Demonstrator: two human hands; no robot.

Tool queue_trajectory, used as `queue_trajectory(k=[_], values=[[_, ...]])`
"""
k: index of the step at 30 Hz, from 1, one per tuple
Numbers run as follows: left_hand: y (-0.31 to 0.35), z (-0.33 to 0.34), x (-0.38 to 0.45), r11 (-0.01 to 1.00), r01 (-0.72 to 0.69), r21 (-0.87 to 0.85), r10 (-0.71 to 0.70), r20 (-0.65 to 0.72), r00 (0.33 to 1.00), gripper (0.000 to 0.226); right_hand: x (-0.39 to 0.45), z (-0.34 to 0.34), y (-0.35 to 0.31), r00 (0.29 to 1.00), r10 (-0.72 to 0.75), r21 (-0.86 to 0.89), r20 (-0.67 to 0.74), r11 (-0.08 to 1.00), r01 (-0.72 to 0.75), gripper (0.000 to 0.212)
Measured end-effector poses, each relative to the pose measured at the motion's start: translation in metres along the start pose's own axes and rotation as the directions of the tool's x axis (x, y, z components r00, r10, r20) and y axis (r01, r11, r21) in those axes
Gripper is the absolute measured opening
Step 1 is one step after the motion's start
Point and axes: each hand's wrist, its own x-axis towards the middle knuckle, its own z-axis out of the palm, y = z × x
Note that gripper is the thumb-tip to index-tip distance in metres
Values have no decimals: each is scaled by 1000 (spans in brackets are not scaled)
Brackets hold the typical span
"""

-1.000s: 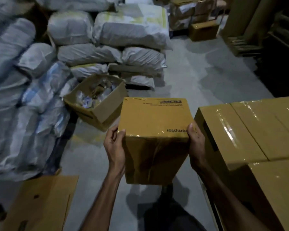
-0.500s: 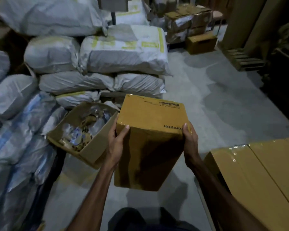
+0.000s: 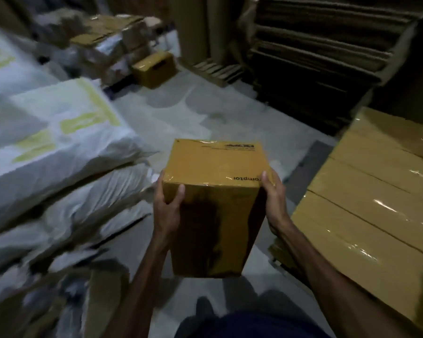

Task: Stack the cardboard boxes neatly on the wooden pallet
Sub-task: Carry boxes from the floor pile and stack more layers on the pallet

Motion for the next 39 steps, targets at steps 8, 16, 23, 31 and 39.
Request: queue_trajectory(k=[8,16,23,31,39], values=[[21,85,163,987,-158,43,131,367,921,69,81,-4,-8,942,35,-30,-333,998,-48,89],[111,196,294,988,-155,-20,142,530,836,56,224,-51,-85,886,-94,-220,-455,976,-9,57],[112,312,395,990,-80,-113,137,725,675,69,339,-100,-78,886,22,-77,-462,995,-65,100],[71,436,477,976,110,188,-218,853,474,67,421,-153,-40,811,261,-146,-524,910,-388,120],[65,547,565,916,355,189,-269,944,190,76,489,-185,-70,743,215,288,-634,957,-31,67]])
